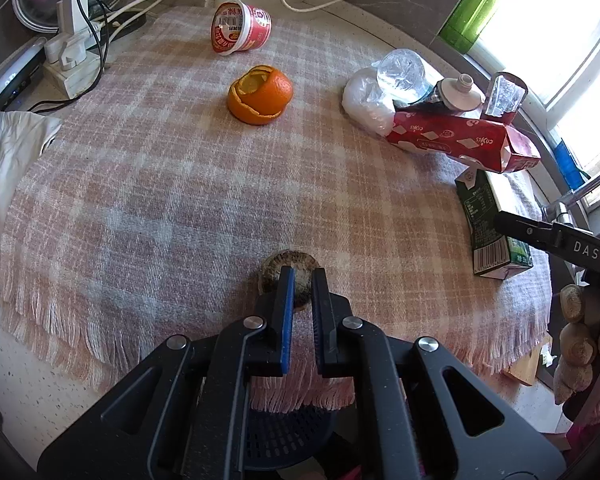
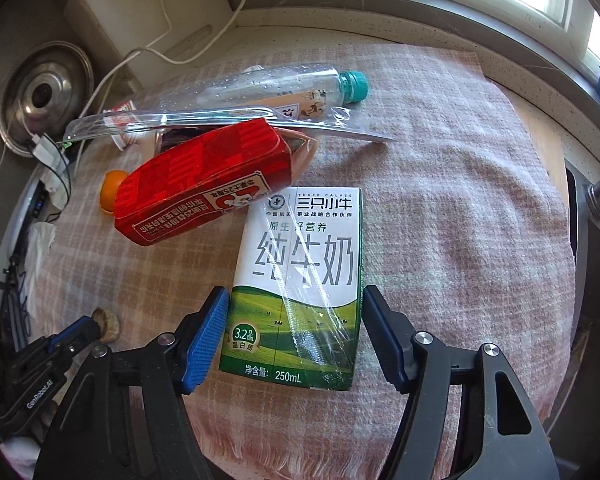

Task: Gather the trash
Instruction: 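Grasp the green-and-white milk carton with the right tool while the left tool lifts the lid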

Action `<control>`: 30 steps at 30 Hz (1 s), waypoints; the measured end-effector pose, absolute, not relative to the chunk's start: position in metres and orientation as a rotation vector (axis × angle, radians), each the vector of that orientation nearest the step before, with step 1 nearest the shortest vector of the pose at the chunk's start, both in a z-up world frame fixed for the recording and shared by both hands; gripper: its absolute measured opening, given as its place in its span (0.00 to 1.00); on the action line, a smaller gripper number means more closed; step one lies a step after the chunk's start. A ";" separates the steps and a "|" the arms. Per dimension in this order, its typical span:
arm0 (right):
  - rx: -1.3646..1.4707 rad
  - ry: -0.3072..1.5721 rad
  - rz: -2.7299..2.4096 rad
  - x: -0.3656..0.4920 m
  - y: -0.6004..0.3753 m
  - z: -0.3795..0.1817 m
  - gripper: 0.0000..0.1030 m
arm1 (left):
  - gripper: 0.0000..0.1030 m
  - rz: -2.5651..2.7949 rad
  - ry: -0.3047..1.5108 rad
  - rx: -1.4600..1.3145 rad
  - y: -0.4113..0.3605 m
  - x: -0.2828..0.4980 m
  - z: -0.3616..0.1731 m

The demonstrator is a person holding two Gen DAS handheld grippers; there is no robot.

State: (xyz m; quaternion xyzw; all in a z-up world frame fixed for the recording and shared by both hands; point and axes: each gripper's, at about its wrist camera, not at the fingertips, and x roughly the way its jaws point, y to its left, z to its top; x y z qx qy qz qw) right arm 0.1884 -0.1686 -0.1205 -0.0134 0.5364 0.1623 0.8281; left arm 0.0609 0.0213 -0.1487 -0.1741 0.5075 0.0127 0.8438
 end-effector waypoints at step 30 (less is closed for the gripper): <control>-0.082 1.118 0.324 0.163 -0.203 -0.111 0.65 | 0.34 0.052 1.023 -0.319 0.024 0.055 -0.142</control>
